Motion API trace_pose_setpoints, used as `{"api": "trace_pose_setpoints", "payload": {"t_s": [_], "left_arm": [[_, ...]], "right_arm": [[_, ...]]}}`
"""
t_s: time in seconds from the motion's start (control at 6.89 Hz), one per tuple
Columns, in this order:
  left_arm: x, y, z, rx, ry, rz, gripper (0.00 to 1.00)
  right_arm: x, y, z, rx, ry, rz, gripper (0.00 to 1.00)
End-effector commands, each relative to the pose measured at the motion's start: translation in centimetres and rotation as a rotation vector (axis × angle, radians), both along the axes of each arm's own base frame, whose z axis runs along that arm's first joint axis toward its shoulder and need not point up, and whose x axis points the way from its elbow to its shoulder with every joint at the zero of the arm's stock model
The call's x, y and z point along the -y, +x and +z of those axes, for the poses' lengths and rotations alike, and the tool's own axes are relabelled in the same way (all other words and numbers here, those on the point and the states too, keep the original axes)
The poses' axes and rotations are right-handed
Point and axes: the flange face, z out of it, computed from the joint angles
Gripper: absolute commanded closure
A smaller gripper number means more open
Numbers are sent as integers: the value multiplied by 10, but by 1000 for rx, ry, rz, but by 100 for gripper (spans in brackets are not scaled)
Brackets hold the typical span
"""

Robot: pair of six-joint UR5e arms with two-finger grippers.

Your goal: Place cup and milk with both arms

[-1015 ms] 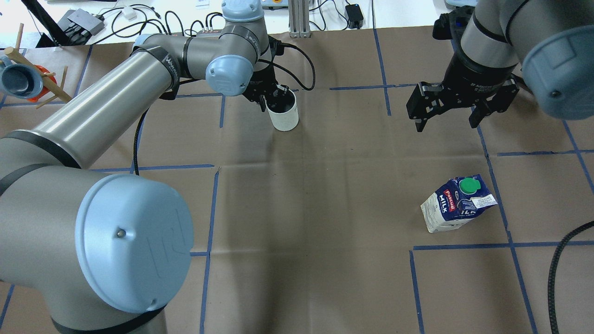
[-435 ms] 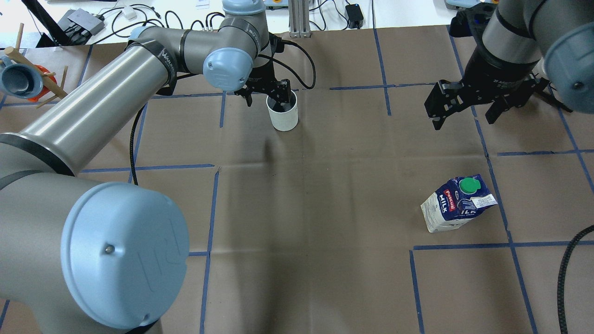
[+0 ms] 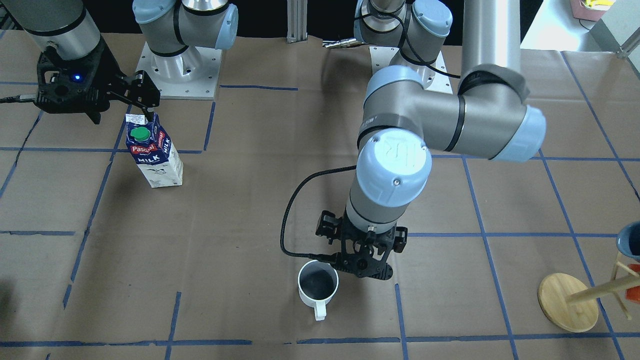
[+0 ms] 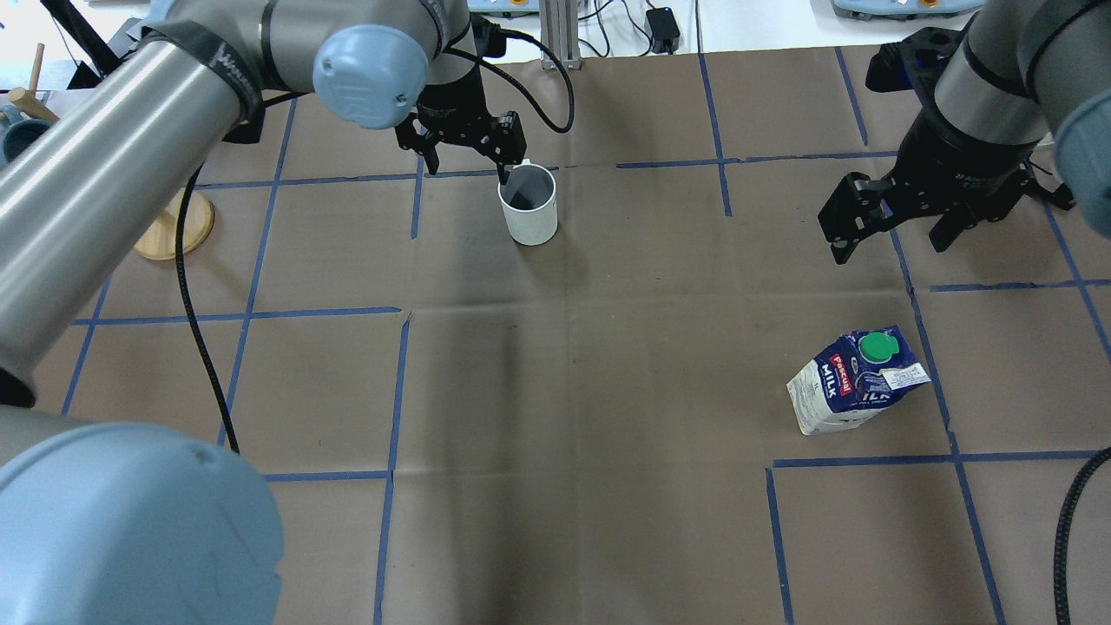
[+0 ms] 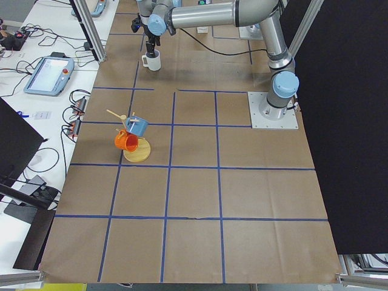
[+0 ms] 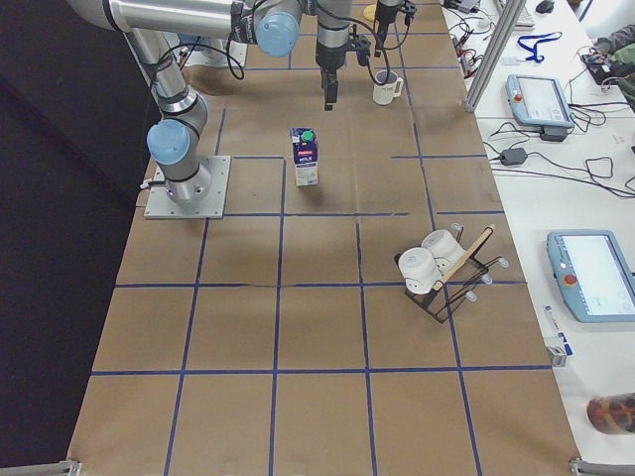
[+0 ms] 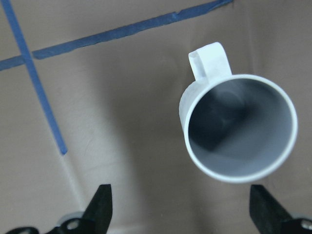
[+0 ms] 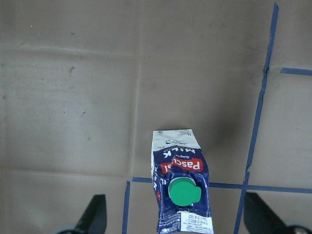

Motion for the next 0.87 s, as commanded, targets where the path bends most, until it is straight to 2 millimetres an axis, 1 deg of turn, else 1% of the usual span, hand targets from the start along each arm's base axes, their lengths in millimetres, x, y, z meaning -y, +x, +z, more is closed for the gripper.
{"api": "trace_pose_setpoints", "payload": {"t_s": [0.0, 0.15, 0.29, 0.44, 0.58, 0.73], "left_arm": [[-46, 32, 75, 0, 13, 32, 0], [-83, 42, 110, 2, 18, 39, 0], [-127, 48, 127, 6, 50, 40, 0], [-167, 56, 136, 0, 32, 45, 0], [-192, 91, 156, -3, -6, 107, 0], [-203, 125, 157, -3, 15, 181, 0]], "right_arm": [[-15, -28, -7, 8, 12, 26, 0], [-33, -24, -14, 11, 5, 29, 0], [-45, -21, -28, 6, -22, 33, 0], [-53, -20, -37, 5, -27, 36, 0], [-57, -20, -47, 6, -8, 38, 0], [-56, -19, -56, 3, -21, 58, 0]]}}
